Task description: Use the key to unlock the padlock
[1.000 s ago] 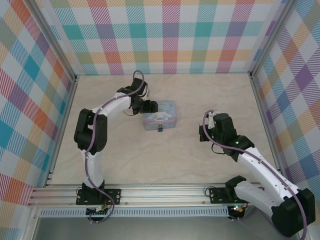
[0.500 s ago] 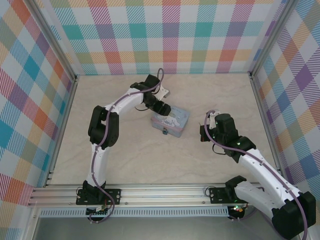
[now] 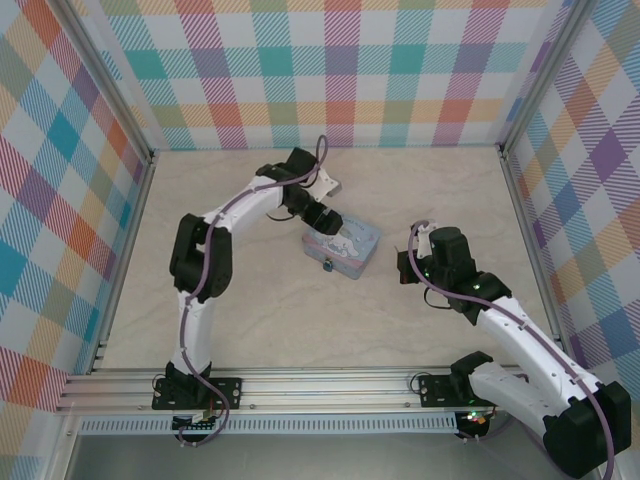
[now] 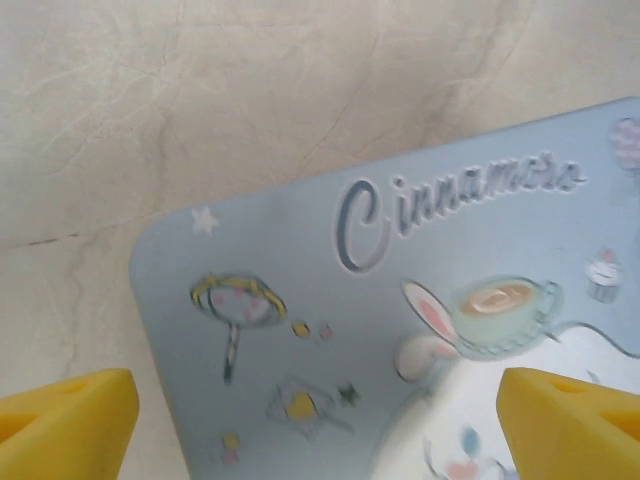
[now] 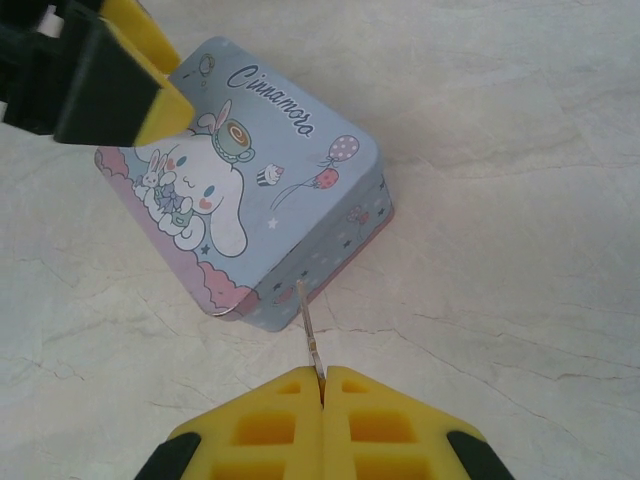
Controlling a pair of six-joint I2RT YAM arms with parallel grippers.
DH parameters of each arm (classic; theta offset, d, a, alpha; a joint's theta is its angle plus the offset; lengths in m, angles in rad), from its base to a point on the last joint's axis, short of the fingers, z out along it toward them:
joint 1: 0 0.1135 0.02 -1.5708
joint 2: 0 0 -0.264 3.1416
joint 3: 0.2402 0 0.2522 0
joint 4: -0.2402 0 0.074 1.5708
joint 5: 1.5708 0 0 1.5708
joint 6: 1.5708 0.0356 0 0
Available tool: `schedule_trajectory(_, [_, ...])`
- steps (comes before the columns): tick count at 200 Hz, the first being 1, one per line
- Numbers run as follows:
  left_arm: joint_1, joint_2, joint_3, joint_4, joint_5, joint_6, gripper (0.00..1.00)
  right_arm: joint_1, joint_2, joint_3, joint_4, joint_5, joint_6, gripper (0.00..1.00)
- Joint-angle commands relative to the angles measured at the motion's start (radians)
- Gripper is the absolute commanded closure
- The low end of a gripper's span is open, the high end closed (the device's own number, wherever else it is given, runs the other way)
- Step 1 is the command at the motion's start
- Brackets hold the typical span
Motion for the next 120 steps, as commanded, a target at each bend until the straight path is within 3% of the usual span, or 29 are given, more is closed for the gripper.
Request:
schedule_trajectory(1, [0.014, -0.219, -0.161, 0.172, 0.036, -0.074, 0.06, -0.004, 0.002, -0.022, 0.052, -0.04, 0.008, 0.99])
schedule_trajectory(35, [0.027, -0.468, -0.515, 0.409, 0.07, -0.193, 0.06, -0.003, 0.034, -0.031, 0.122, -0.11, 0.024, 0.99])
schedule_trajectory(68, [0.023, -0.62, -0.858, 0.712, 0.144, -0.394, 0.07, -0.003, 0.112, -0.033, 0.258, -0.194, 0.084, 1.0])
schedule_trajectory(92, [0.004, -0.673, -1.085, 0.965, 0.167, -0.522, 0.07, -0.003, 0.183, -0.038, 0.383, -0.247, 0.136, 1.0])
schedule_trajectory(120, [-0.026, -0.648, -1.192, 1.104, 0.152, -0.543, 0.07, -0.003, 0.27, -0.022, 0.482, -0.282, 0.192, 1.0])
